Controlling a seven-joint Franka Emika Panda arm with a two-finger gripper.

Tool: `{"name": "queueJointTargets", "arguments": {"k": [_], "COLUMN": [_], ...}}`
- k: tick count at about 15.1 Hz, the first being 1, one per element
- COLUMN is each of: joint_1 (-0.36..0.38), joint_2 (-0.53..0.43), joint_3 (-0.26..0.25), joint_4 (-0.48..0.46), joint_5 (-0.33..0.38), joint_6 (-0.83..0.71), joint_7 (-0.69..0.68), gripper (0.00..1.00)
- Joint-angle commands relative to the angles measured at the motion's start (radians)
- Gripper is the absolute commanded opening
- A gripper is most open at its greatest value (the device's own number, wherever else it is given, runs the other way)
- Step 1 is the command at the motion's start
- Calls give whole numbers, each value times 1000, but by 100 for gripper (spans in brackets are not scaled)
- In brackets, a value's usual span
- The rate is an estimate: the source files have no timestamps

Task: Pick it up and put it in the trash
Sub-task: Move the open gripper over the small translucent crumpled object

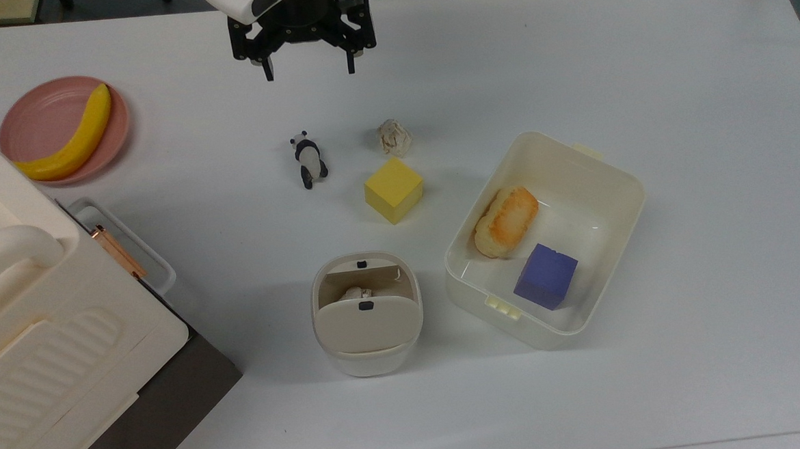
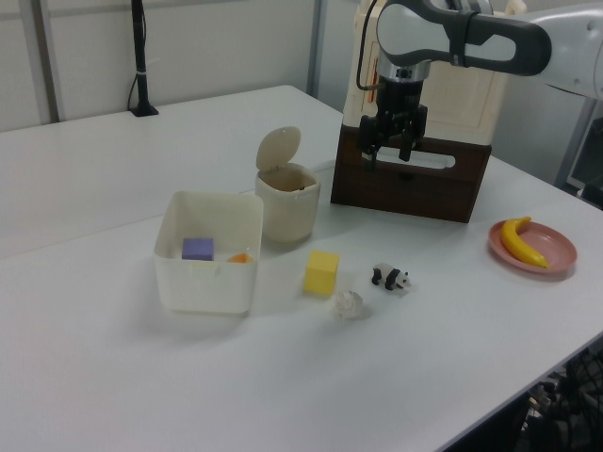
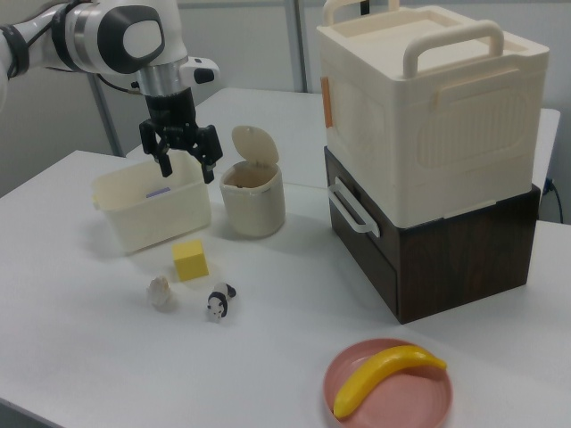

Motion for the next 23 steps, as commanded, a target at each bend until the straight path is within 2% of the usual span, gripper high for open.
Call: {"name": "queueJointTargets", "arguments": {"k": [1,8,9,11,14,15,16,20,22,23], "joint_1": [-15,-16,-16,-18,-18,-19,-21,-21,-20,-19], "joint_2": [-20,-19,-19,-19,-19,-19,-17,-11,-14,-16], "joint_3": [-2,-3,-3,-3,-3,-3,-3,-3,-3,-3], "joint_4": [-21,-19,-19,-21,-21,-19,-21,-24,-41,-62], "joint_5": [19,19,19,19,20,20,22,22,22,22], "joint_6": [-16,-11,-11,-11,-8,-6,-3,-3,-15,-17], "joint_7": [50,38,28,8,-32,-40,-43,-78,-141,-184], "gripper": [100,100,96,73,22,8,1,0,0,12]}}
